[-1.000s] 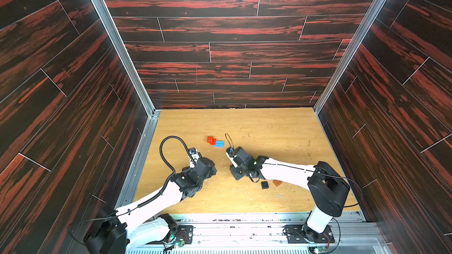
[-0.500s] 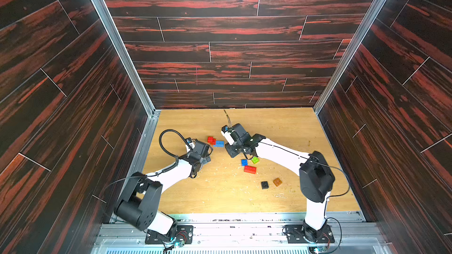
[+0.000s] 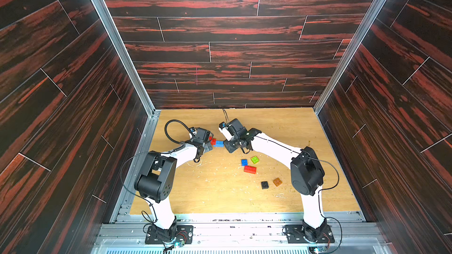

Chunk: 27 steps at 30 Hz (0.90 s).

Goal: Assemble the letter v with lego
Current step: Adjust the lego brick at the center of the board.

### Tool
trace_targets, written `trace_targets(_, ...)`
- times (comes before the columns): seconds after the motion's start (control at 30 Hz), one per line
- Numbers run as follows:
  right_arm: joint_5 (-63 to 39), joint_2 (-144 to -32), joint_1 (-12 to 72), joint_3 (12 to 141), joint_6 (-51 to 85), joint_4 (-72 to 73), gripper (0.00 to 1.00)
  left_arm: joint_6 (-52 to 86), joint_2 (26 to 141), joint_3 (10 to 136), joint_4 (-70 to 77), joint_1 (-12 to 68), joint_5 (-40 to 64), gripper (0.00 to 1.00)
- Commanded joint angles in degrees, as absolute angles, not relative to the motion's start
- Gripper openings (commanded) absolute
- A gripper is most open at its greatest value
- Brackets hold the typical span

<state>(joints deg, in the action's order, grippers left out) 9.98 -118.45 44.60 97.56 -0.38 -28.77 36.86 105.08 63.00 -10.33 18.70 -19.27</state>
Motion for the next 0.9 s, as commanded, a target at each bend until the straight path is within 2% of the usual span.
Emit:
trace_targets(0.0, 9.0, -120.6, 44.2, 99.5, -1.3, -30.5, 0.32, 35.8, 106.7, 64.9, -12.4, 18.0, -18.9, 1.00)
trace_targets(0.57, 7.7, -131.0, 41.9, 114.7, -3.5, -35.8, 0.32, 36.7, 111.9, 71.6, -10.3, 16.6, -19.4, 1.00)
trace_targets(0.87, 5.5, -132.7, 41.2, 116.8, -3.7, -36.2, 0.33, 37.0, 115.4, 75.6, -8.6, 15.6, -18.2, 1.00)
